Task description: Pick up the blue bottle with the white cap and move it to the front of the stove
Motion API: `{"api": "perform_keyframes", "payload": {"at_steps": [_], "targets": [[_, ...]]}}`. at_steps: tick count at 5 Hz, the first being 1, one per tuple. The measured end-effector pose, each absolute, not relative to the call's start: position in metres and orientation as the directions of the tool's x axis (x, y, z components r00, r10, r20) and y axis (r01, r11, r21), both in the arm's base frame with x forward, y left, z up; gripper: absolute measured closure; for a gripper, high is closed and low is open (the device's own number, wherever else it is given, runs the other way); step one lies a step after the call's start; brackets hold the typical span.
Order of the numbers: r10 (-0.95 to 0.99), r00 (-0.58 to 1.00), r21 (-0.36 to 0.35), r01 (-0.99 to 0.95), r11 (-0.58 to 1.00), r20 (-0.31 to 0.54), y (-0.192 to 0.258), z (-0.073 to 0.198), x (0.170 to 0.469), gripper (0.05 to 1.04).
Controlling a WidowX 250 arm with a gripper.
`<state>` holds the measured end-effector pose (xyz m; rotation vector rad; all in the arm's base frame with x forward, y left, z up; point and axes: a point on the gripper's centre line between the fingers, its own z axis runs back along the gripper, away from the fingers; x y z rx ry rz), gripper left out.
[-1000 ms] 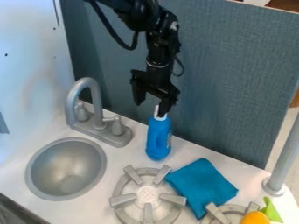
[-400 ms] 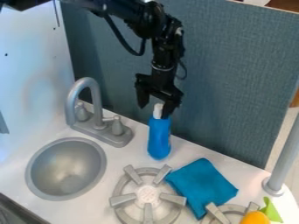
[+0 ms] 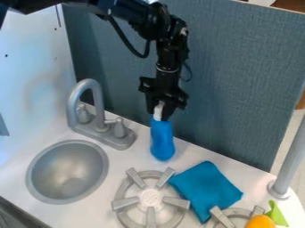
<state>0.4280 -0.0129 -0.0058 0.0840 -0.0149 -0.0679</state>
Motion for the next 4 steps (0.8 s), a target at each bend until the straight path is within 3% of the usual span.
{"api": "perform_keyframes", "payload": {"at_steps": [2,3,4], "targets": [[-0.09,0.996,0.041,0.091,0.995,-0.019,-0.019,0.0,0.419,0.611],[-0.121,0.992,0.016,0.12,0.993,0.034,-0.024,0.039,0.42,0.611],[-0.161,0.987,0.007,0.161,0.987,0.023,-0.035,0.05,0.408,0.611]]}}
